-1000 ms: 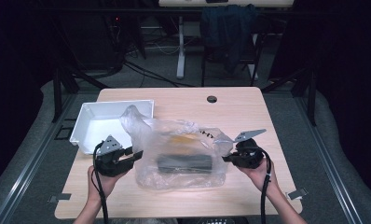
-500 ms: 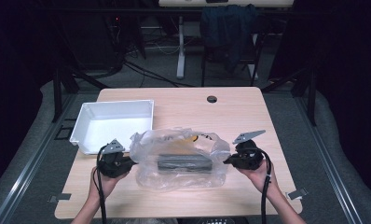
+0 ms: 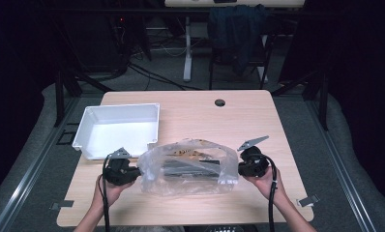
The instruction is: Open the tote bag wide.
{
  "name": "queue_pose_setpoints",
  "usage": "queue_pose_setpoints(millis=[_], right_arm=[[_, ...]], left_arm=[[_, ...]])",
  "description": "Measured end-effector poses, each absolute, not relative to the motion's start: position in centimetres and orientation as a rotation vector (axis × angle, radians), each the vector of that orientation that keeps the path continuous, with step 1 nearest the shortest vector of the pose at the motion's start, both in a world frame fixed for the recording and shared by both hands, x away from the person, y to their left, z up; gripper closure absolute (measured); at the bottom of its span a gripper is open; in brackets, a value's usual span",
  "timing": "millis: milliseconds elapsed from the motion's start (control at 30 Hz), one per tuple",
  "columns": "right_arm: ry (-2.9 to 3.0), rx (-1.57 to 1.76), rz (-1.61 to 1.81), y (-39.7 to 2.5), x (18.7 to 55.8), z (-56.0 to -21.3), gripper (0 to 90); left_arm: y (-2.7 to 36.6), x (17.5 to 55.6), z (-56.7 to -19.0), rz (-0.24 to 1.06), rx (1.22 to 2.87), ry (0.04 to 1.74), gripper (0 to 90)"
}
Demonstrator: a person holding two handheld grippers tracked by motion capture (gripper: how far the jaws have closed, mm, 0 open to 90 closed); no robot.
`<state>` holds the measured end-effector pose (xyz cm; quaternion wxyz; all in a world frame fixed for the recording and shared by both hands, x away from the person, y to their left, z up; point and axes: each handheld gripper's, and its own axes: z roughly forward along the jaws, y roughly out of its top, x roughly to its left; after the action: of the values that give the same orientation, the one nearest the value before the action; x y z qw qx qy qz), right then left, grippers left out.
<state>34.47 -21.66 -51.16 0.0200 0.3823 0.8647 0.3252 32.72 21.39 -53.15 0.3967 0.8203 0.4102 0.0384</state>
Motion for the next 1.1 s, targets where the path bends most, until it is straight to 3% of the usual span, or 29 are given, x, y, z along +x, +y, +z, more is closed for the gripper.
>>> queue_pose_setpoints(millis=[133, 200, 300, 333, 433, 533, 700, 767, 867, 967, 1000, 1067, 1100], right_arm=[[2.694, 1.199, 0.998, -21.4, 35.0, -51.8, 90.0], [2.705, 1.205, 0.974, -21.1, 35.4, -52.3, 90.0], [2.714, 1.199, 0.953, -20.9, 35.4, -52.4, 90.0], [2.717, 1.185, 0.962, -20.7, 35.4, -52.4, 90.0], [2.706, 1.189, 0.968, -20.7, 35.2, -52.2, 90.0], [2.705, 1.186, 0.960, -20.9, 35.3, -52.1, 90.0], [2.706, 1.182, 0.946, -20.7, 35.4, -52.2, 89.7], [2.707, 1.178, 0.949, -20.7, 35.4, -52.2, 89.4], [2.700, 1.164, 0.932, -21.0, 35.3, -52.0, 80.0], [2.660, 1.145, 0.935, -21.6, 35.0, -51.4, 61.2], [2.660, 1.145, 0.935, -21.6, 35.0, -51.4, 61.2], [2.622, 1.107, 0.967, -22.2, 34.3, -50.5, 41.9], [2.622, 1.107, 0.967, -22.2, 34.3, -50.5, 41.9]], left_arm=[[21.1, 33.3, -54.0, 0.077, 2.109, 1.057, 89.1], [20.9, 33.4, -54.0, 0.092, 2.117, 1.054, 80.9], [20.9, 33.2, -53.5, 0.130, 2.131, 1.044, 59.2], [20.8, 32.7, -52.8, 0.209, 2.139, 1.029, 52.5], [20.6, 32.0, -51.8, 0.326, 2.117, 1.002, 47.2], [20.3, 31.9, -51.6, 0.385, 2.115, 0.995, 48.1], [19.6, 33.4, -53.3, 0.332, 2.145, 1.062, 73.7], [19.5, 33.6, -53.8, 0.308, 2.151, 1.067, 79.0], [19.2, 33.7, -54.8, 0.278, 2.195, 1.070, 81.2], [19.3, 33.7, -54.9, 0.265, 2.186, 1.072, 81.2], [19.3, 33.7, -54.9, 0.265, 2.186, 1.072, 81.1], [19.6, 33.8, -54.9, 0.242, 2.164, 1.082, 81.1], [19.6, 33.8, -54.9, 0.242, 2.164, 1.082, 81.1]])
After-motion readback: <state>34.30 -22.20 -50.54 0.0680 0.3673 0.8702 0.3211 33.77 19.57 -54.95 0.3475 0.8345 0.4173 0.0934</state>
